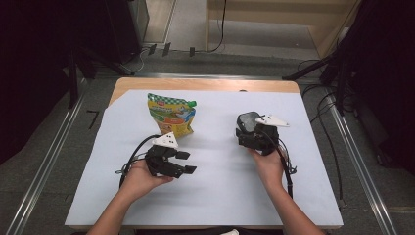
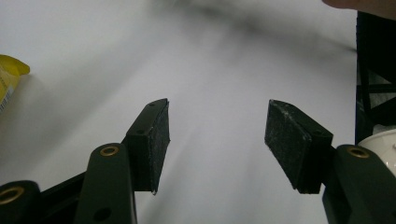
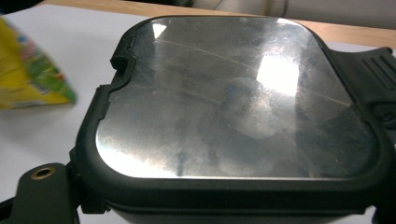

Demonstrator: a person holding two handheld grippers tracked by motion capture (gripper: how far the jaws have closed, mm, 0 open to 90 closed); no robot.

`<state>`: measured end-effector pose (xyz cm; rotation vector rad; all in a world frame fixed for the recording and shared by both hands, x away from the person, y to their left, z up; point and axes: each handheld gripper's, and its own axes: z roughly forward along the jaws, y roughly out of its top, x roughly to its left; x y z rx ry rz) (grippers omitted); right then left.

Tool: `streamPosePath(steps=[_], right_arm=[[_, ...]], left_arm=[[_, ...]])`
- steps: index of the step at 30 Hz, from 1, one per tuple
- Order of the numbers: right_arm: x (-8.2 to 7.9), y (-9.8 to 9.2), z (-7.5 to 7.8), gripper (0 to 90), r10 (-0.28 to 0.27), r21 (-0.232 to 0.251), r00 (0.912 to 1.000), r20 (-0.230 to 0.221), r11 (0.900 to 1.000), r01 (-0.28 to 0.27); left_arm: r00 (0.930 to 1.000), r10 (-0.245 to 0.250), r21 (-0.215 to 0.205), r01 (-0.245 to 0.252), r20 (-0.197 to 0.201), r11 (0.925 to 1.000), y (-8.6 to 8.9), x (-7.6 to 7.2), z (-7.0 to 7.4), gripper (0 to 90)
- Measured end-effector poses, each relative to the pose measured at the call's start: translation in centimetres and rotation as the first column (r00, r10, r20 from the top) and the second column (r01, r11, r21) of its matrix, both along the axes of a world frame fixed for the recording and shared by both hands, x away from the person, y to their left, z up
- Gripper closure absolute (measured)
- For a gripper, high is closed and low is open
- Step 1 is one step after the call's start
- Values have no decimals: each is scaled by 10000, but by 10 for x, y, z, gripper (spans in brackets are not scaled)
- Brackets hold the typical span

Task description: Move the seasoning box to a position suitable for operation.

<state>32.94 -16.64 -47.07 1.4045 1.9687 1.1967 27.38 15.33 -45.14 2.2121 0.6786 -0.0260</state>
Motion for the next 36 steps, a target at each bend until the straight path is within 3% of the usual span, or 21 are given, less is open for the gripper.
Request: streamPosePath(steps=[7, 10, 16, 22, 36], right_arm=[[-25, 2, 5, 160, 1184, 198, 9930, -53, 9928, -1183], [-33, 4, 5, 160, 1602, -16, 9869, 210, 9871, -1602], [-41, 5, 3, 160, 1928, 384, 9807, 322, 9803, -1939], [-48, 14, -2, 160, 2238, 358, 9745, 138, 9739, -2241], [-57, 54, -21, 160, 3277, 130, 9444, -286, 9448, -3274]], left_arm=[[10000, -34, 68, 34, 0, 10000, -2, 0, -1, 410], [10000, -61, 162, 60, 32, 9999, -3, 0, -1, 410], [10000, -55, 197, 53, 72, 9998, -4, 0, -1, 409], [9999, 73, 143, -75, 87, 9999, 0, 1, 0, 408], [9997, 234, 92, -235, 25, 9997, 3, 4, 0, 412]])
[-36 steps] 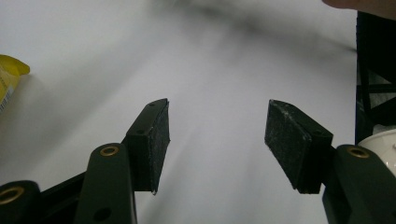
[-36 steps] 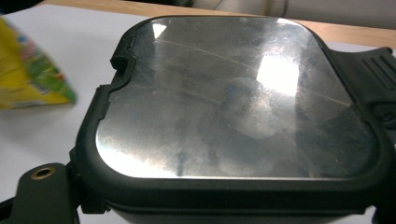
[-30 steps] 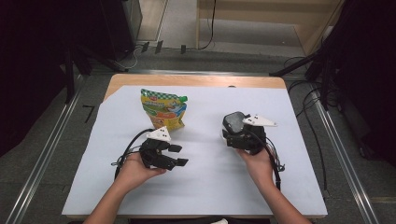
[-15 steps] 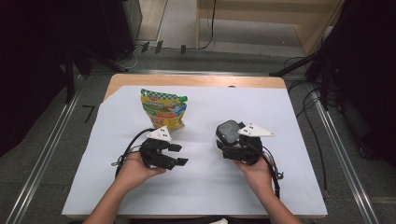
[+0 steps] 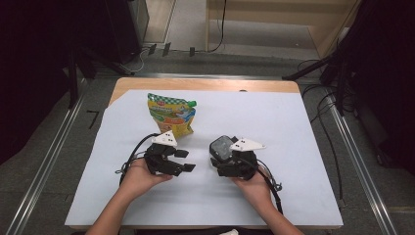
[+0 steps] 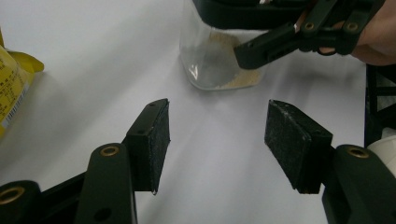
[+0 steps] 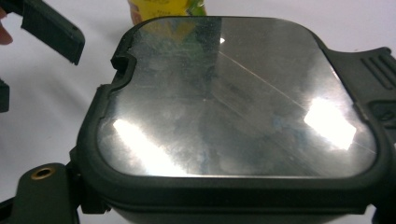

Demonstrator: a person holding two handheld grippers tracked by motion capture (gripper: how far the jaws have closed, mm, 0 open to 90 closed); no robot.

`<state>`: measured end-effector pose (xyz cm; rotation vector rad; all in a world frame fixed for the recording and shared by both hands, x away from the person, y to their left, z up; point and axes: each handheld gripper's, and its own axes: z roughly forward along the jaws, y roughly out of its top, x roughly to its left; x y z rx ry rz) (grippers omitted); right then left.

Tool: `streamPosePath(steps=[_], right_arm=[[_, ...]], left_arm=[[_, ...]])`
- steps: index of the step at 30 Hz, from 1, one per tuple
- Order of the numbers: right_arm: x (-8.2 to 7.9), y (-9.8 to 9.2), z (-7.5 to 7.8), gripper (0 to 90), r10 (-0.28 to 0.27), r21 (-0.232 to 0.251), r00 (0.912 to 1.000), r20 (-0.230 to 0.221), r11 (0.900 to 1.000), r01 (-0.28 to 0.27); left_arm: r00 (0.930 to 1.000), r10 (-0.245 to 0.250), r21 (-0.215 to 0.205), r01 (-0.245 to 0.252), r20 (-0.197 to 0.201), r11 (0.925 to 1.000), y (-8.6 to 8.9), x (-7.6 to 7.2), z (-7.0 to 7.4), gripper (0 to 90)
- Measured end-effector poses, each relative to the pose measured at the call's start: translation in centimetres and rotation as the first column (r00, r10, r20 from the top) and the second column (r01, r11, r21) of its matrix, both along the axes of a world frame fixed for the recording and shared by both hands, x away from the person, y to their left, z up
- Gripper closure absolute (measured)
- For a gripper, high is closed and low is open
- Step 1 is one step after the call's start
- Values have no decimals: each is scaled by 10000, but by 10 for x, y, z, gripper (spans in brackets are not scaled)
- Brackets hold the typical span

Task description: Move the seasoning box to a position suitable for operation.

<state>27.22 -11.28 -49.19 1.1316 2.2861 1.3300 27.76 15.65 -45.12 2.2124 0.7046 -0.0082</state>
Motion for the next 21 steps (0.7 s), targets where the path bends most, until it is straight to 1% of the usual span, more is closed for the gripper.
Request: streamPosePath(steps=[6, 7, 9, 10, 13, 14, 16, 19, 21], right_arm=[[-3, 9, -6, 159, 207, -53, 9998, -57, 9998, -207], [-4, 11, -6, 160, 208, -120, 9998, 51, 9997, -207], [-5, 12, -7, 160, 230, -204, 9997, 119, 9995, -227], [-5, 11, -7, 160, 220, -196, 9997, 112, 9996, -217], [-6, 9, -9, 159, 70, 69, 10000, 69, 10000, -70], [-7, 9, -9, 159, 61, 86, 9999, 93, 9999, -62], [-9, 10, -10, 158, 79, 5, 9998, 186, 10000, -79], [-11, 11, -11, 156, 118, -248, 9993, 350, 9996, -109], [-12, 12, -11, 155, 126, -291, 9992, 391, 9995, -115]], left_arm=[[10000, -34, 33, 34, 5, 10000, -1, 0, 0, 411], [10000, -26, 43, 26, 5, 10000, -1, 0, 0, 411], [10000, -42, 71, 42, 3, 10000, -1, 0, 0, 411], [10000, -39, 74, 39, 4, 10000, -1, 0, -1, 411], [10000, -47, 59, 47, -6, 10000, -2, 0, -1, 410], [10000, -34, 36, 34, -7, 10000, -2, -1, -1, 410], [10000, -34, 75, 34, -2, 10000, -2, -1, 0, 410], [10000, -59, 54, 59, 16, 10000, -2, -1, 0, 409], [10000, -49, 77, 49, 2, 10000, -1, -1, 0, 410]])
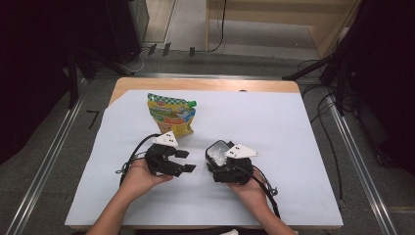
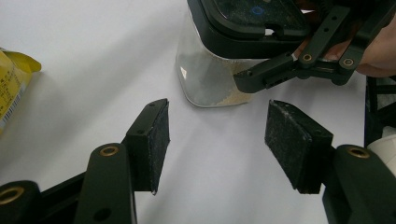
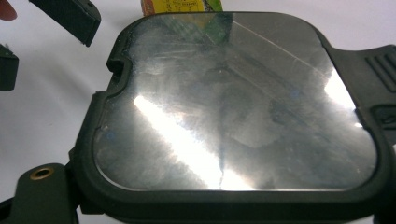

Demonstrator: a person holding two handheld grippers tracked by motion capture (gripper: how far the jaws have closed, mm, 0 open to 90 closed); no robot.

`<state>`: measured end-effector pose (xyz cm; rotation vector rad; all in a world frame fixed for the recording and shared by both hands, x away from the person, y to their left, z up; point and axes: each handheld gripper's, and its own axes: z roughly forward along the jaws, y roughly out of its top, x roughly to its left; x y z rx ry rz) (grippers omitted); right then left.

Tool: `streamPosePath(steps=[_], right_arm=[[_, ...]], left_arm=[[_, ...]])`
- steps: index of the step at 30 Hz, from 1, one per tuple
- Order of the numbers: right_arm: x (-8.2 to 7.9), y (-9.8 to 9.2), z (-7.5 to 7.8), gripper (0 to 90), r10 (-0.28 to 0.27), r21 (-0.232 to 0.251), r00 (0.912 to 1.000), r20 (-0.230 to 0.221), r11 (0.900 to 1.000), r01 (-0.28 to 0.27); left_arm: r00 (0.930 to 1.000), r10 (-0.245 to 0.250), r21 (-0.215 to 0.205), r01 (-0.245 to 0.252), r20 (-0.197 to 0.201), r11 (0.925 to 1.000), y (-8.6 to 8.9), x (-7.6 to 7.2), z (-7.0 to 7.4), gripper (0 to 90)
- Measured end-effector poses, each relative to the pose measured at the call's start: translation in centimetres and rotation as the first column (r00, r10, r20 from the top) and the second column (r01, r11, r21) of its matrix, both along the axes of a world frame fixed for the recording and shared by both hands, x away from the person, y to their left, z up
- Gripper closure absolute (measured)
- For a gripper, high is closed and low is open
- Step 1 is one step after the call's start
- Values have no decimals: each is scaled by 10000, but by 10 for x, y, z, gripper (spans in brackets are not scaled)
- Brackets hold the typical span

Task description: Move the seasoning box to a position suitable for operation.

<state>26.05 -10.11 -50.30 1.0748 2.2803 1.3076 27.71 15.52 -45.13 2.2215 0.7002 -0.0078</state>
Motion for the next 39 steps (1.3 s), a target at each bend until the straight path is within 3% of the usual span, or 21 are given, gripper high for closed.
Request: streamPosePath(steps=[15, 23, 30, 39], right_arm=[[-1, -3, 4, 133, 211, 9, 9987, -455, 9998, -211], [-8, -14, 11, 146, 347, 100, 9973, -648, 9994, -341], [-18, -28, 20, 185, 566, 71, 9966, -602, 9984, -563], [-25, -49, 27, 337, 779, 329, 9911, -1077, 9967, -747]], left_arm=[[10000, 20, -19, -20, 12, 10000, -2, 0, 0, 407], [9998, 197, -125, -198, -98, 9997, -4, 3, 1, 407], [9996, 203, -113, -205, -194, 9997, -7, 5, 3, 407], [9997, 87, -45, -88, -237, 10000, -14, 7, 3, 403]])
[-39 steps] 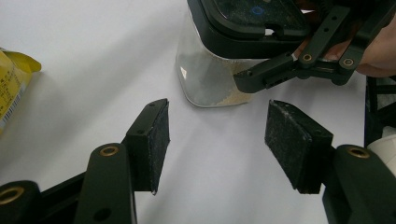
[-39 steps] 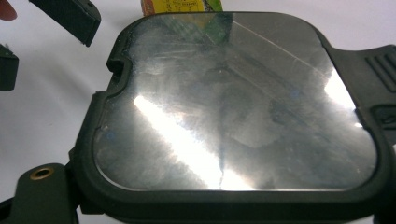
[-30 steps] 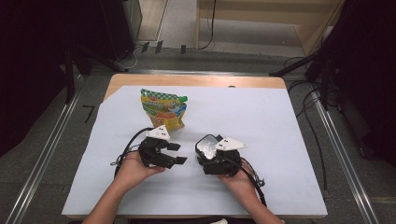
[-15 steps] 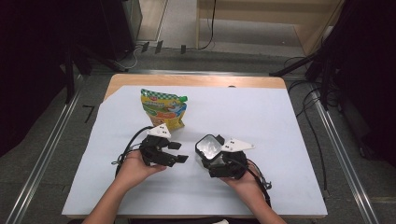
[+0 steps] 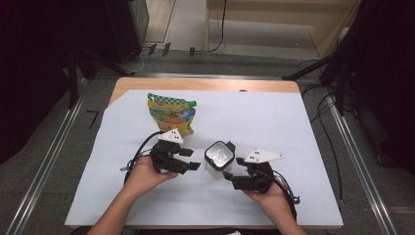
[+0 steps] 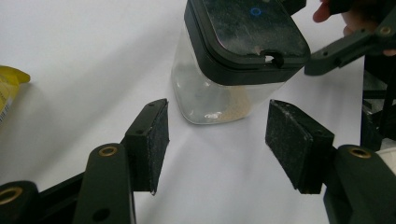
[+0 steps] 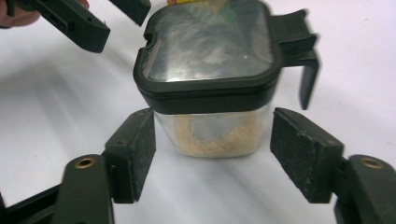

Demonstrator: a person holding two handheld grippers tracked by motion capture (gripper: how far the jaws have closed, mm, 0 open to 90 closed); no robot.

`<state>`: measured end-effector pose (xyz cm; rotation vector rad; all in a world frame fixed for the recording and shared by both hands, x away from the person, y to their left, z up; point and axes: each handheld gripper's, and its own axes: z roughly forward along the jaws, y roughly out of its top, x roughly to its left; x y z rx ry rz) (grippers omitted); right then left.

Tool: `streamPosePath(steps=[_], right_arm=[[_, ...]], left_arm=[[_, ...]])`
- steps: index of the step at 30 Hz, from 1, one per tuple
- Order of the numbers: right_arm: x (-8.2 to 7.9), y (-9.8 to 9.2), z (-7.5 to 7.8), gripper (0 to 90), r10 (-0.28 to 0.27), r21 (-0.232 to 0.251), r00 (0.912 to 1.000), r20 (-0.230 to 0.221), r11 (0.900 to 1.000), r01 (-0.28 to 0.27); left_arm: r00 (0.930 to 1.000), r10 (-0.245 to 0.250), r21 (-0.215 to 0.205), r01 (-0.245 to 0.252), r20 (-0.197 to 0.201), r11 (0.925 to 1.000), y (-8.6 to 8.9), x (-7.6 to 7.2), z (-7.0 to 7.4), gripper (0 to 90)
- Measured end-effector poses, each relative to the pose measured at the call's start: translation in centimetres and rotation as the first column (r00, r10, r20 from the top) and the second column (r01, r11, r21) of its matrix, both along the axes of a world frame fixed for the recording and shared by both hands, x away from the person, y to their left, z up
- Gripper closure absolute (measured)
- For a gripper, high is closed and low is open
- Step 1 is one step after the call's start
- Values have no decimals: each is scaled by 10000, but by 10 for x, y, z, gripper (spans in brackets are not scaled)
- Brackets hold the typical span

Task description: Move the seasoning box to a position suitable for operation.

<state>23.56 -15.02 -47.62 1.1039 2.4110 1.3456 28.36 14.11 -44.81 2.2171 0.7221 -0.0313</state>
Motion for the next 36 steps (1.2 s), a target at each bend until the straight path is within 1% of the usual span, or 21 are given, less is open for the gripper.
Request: streamPosePath(steps=[1, 3, 4, 6, 8, 10, 12, 13, 16, 19, 20, 22, 23, 24, 26, 27, 28, 30, 32, 34, 36], right_arm=[[0, -3, 1, 357, 25, 35, 10000, 84, 10000, -25], [0, -8, 4, 394, -100, 112, 9997, 230, 9999, 97], [1, -10, 5, 397, -182, 174, 9995, 265, 9997, 178], [5, -15, 6, 444, -318, 157, 9992, 235, 9994, 315], [8, -19, 6, 516, -245, 289, 9996, 165, 9993, 240], [11, -22, 7, 535, -308, 188, 9991, 300, 9994, 302], [14, -25, 8, 601, -320, 118, 9986, 427, 9994, 315], [16, -27, 7, 643, -316, 112, 9989, 357, 9994, 312], [23, -28, 2, 740, -128, 192, 9999, -113, 9997, 131], [29, -26, -4, 821, 4, 28, 9998, -205, 10000, -4], [31, -25, -5, 852, 64, -10, 9997, -246, 10000, -64], [34, -23, -6, 900, 163, -69, 9997, -157, 9998, -164], [35, -22, -6, 900, 197, -34, 9996, -194, 9998, -197], [36, -22, -6, 900, 219, -17, 9996, -169, 9998, -219], [37, -21, -6, 900, 222, 46, 9994, -256, 9997, -221], [38, -20, -7, 900, 232, 36, 9995, -219, 9997, -231], [38, -20, -7, 900, 239, 6, 9994, -232, 9997, -239], [39, -20, -8, 900, 253, -9, 9994, -241, 9997, -253], [40, -20, -8, 900, 238, 27, 9995, -225, 9997, -238], [41, -20, -8, 900, 264, 66, 9995, -175, 9996, -263], [42, -20, -9, 900, 244, 63, 9996, -165, 9997, -243]], left_arm=[[10000, -10, -18, 10, 8, 10000, 0, 0, 0, 403], [10000, -17, -14, 17, 39, 10000, -1, 1, 0, 403], [9999, 130, -25, -130, 64, 9999, -2, 1, -1, 406], [9999, 115, -12, -115, 71, 9999, -3, 2, -1, 407], [9999, 110, 39, -110, 85, 9999, -5, 2, -2, 406], [9998, 97, 135, -99, 152, 9999, -5, 2, -2, 407], [9999, 62, 126, -64, 149, 9999, -6, 2, -2, 418], [9999, 44, 95, -45, 119, 9999, -6, 2, -2, 423], [10000, 63, 63, -63, -11, 10000, -7, 3, -3, 428], [9999, 80, 261, -81, 61, 9996, -9, 2, -3, 445], [10000, 70, 252, -72, 48, 9997, -9, 2, -4, 460], [9999, 106, 269, -109, 102, 9996, -9, 2, -4, 503], [9998, 143, 285, -147, 139, 9995, -10, 2, -4, 526], [9995, 212, 363, -220, 214, 9991, -10, 2, -4, 572], [9995, 240, 464, -249, 201, 9986, -12, 2, -5, 644], [9996, 230, 481, -237, 148, 9986, -13, 3, -5, 701], [9997, 224, 502, -229, 111, 9985, -14, 3, -6, 739], [9999, 144, 313, -141, -93, 9994, -16, 4, -7, 813], [9999, 105, 425, -101, -92, 9990, -19, 5, -9, 865], [9998, 113, 446, -105, -168, 9989, -22, 5, -10, 890], [9997, 160, 382, -152, -205, 9992, -22, 5, -9, 900]])
